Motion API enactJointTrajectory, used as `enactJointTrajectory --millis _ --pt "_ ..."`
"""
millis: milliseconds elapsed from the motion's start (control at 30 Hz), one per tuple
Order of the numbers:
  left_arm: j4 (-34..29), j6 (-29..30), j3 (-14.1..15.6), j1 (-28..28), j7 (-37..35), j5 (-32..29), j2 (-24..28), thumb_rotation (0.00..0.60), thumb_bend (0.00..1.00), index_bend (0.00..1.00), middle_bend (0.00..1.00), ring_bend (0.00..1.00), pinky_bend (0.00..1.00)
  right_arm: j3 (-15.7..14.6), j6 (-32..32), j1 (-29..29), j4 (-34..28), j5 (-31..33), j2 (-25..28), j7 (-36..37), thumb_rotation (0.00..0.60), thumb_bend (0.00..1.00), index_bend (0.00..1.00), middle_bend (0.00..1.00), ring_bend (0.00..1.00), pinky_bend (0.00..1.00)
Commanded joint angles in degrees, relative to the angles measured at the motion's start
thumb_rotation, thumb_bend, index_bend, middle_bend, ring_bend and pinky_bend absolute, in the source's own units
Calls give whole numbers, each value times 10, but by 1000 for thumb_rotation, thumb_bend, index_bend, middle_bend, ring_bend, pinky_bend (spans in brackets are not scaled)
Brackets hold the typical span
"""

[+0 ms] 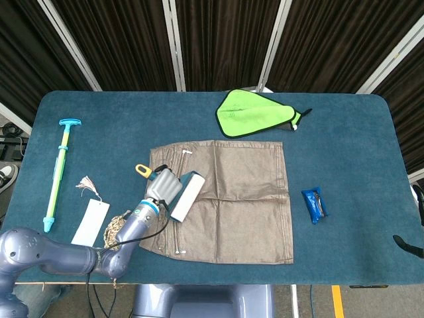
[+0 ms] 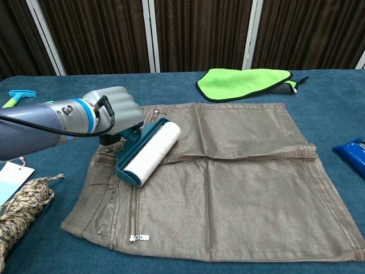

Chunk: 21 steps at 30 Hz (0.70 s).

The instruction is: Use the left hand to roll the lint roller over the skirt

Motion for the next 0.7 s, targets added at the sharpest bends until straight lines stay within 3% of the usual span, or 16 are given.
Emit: enactJointTrajectory --millis 33,367,700 --pt "9 -5 4 8 -10 7 7 600 928 730 545 425 498 0 0 0 0 0 -1 -1 600 0 0 0 0 0" --pt "13 -19 -11 0 -15 27 -24 600 929 729 545 424 498 3 -2 1 4 5 -1 4 600 0 0 0 0 0" --pt "2 -14 -29 -29 31 23 -74 600 928 728 545 424 498 4 0 0 9 5 -1 12 600 0 0 0 0 0"
